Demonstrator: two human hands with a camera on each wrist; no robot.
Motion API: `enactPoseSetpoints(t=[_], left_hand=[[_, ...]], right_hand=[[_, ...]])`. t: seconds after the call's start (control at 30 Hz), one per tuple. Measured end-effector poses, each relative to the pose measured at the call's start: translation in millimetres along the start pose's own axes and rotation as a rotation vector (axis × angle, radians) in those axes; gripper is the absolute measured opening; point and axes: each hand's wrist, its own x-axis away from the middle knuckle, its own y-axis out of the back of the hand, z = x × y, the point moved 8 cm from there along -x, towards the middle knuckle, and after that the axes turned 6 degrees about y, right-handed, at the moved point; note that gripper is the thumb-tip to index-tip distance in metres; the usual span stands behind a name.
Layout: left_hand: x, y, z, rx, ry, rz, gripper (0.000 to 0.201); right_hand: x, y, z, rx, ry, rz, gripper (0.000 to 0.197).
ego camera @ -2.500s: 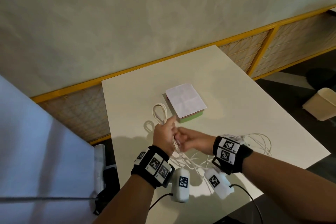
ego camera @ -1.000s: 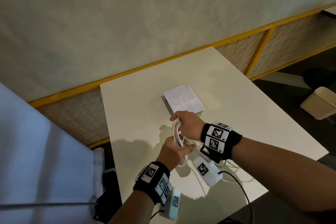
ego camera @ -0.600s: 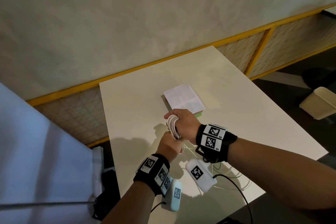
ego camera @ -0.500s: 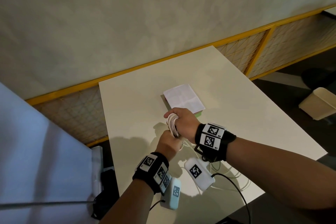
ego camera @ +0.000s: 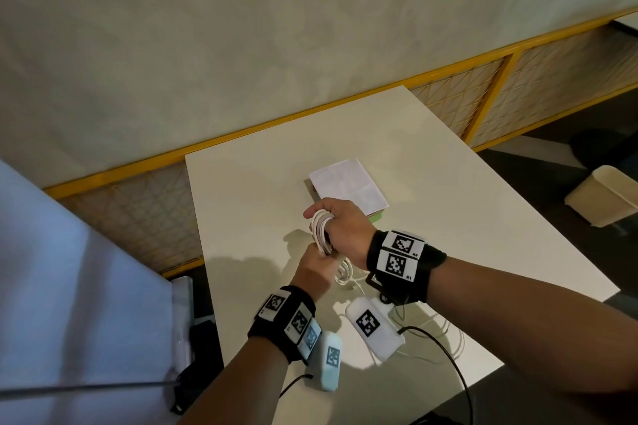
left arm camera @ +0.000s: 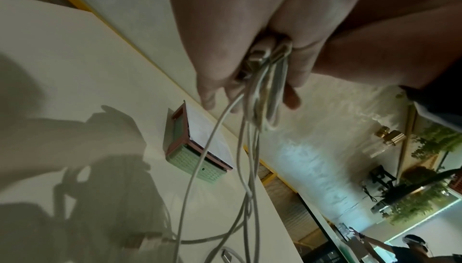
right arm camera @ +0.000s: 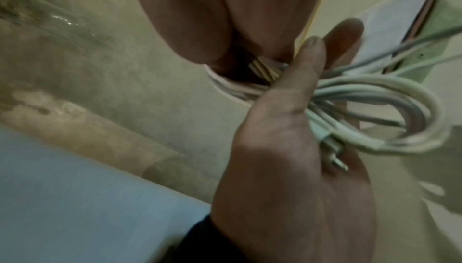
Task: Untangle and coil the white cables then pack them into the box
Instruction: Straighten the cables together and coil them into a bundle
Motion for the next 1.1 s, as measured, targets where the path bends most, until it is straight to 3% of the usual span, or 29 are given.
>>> enactPoseSetpoints(t=[0.13,0.23,0.37,0.53,0.7,0.87,0.97,1.1], left_hand=[[5,-5,-7,0.139,-0.030,0.128,0.032],[6,-4,-3,0.399,0.061,0.132,0.030],[9,-8,4,0.550,0.181,0.129,0.035],[9,-12,4,0.607,0.181,0.145,0.049],[9,-14,4,0.558,0.157,0.154,0.023],[9,-18,4,0.478,0.139,0.191,0.030],[10,-19,7,0.515,0.189,0.166,0.040],[6,-7,4,0.676,0.219,0.086,0.039]], right_hand=[[-8,5,18,0.234,0.075,0.167,0.032],[-15,14,34,0.549,0.254,0.199,0.036],[-16,10,38,0.785,0.414,0.216,0.037],[-16,9,37,0.829,0.413,0.176,0.030],[-11,-10,29,1.015,0.437,0.241,0.035],[-14,-7,19,1.131,0.388,0.335,0.034],[-13,-4,14,1.008,0.359,0.334,0.039],[-7,7,-1,0.300,0.190,0.337,0.072]])
